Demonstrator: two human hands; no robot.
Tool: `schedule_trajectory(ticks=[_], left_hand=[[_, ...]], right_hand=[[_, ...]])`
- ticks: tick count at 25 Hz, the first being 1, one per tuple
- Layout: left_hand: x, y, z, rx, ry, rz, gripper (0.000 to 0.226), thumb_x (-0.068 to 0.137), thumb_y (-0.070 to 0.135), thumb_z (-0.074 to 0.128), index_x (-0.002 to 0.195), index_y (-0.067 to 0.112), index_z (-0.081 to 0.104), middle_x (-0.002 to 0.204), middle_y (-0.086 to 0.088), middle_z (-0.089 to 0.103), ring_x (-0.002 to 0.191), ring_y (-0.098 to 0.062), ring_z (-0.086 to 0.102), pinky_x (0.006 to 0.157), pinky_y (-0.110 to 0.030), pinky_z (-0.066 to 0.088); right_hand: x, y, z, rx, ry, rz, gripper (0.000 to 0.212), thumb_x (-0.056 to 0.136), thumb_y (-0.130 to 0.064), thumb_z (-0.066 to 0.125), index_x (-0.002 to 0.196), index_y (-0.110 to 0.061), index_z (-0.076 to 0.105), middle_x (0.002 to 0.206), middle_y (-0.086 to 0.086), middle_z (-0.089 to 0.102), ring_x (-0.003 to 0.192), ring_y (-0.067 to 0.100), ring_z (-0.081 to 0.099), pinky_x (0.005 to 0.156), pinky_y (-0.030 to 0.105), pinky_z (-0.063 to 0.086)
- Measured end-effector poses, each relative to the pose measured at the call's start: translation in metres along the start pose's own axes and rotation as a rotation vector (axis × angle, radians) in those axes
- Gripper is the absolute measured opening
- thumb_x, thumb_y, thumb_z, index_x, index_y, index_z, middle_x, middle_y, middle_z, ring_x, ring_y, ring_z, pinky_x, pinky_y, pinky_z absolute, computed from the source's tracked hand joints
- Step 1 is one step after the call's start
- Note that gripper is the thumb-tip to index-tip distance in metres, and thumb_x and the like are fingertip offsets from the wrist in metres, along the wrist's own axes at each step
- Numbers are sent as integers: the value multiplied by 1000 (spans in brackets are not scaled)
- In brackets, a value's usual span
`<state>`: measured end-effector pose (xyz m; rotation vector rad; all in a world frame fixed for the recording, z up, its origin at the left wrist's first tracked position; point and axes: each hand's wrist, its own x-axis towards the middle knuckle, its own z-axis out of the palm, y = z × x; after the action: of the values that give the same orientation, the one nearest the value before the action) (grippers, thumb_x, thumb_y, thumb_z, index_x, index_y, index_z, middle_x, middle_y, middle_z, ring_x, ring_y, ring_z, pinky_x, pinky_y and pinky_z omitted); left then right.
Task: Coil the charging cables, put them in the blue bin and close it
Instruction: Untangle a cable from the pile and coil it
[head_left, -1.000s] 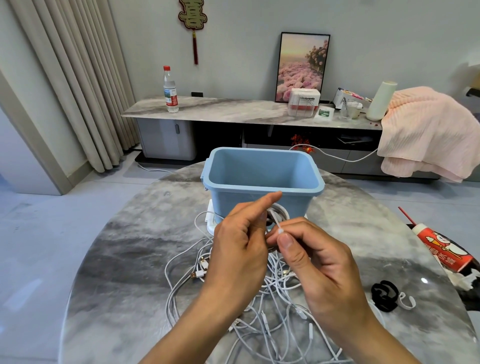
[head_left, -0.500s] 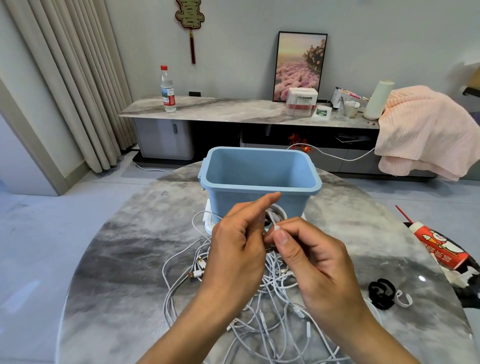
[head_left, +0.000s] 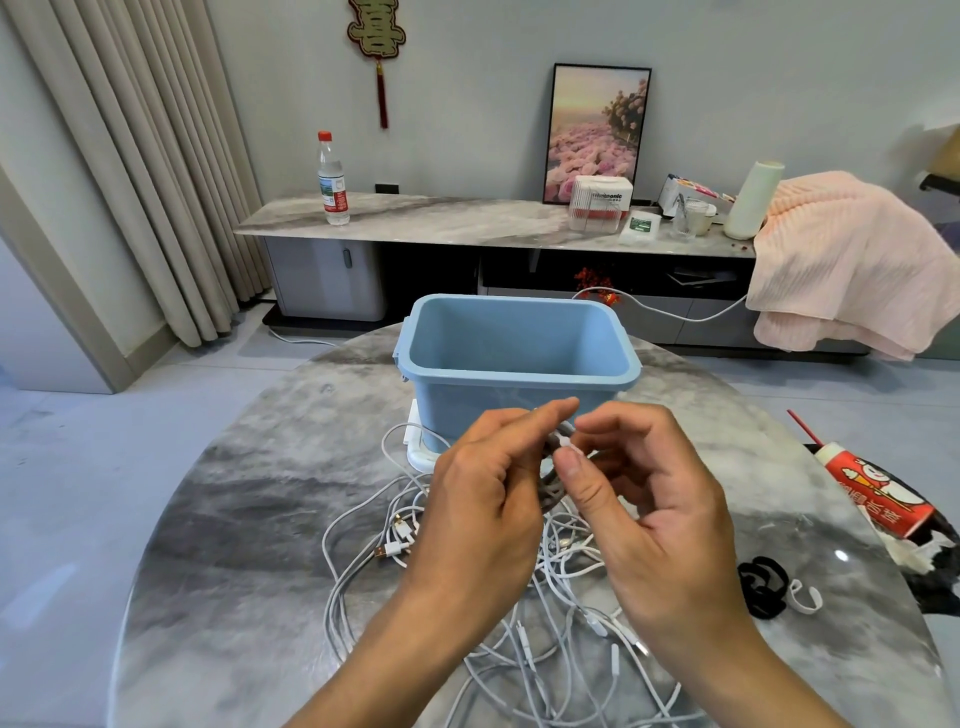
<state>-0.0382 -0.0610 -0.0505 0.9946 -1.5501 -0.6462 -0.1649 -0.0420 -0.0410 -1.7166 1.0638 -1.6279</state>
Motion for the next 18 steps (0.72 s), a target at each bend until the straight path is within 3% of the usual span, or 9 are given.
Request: schedule_trajectory(ticks=[3,8,14,18], left_hand=[[1,-2,0,8,-25,9,38,94,11,47,121,29,68,105,12,68,101,-8,66,86,-25,53],[1,0,3,-11,-90,40,33,98,19,48,125,23,67,99,12,69,96,-8,66,84,-20,49],[2,2,4,-55,-118,25,33,97,20,49,125,26,65,92,15,69,82,-7,65,76,-26,52],[2,2,1,-32,-112,-2,30,96,21,50,118,29,68,87,17,69,80,-7,66,74,-24,51]], right_hand=[[9,-4,-9,-86,-29,-94,8,85,-13,71,89,-20,68,86,-4,66,76,21,64,68,36,53],[22,-8,-28,-48,36,-123,10,86,-5,65,85,-14,62,87,0,64,79,22,61,72,31,52],[29,-8,-37,43,105,-32,15,90,-3,63,86,-17,60,86,6,63,77,13,56,71,32,48],[32,-8,-36,108,172,46,19,95,1,56,86,-16,53,79,7,68,70,15,58,66,27,49]])
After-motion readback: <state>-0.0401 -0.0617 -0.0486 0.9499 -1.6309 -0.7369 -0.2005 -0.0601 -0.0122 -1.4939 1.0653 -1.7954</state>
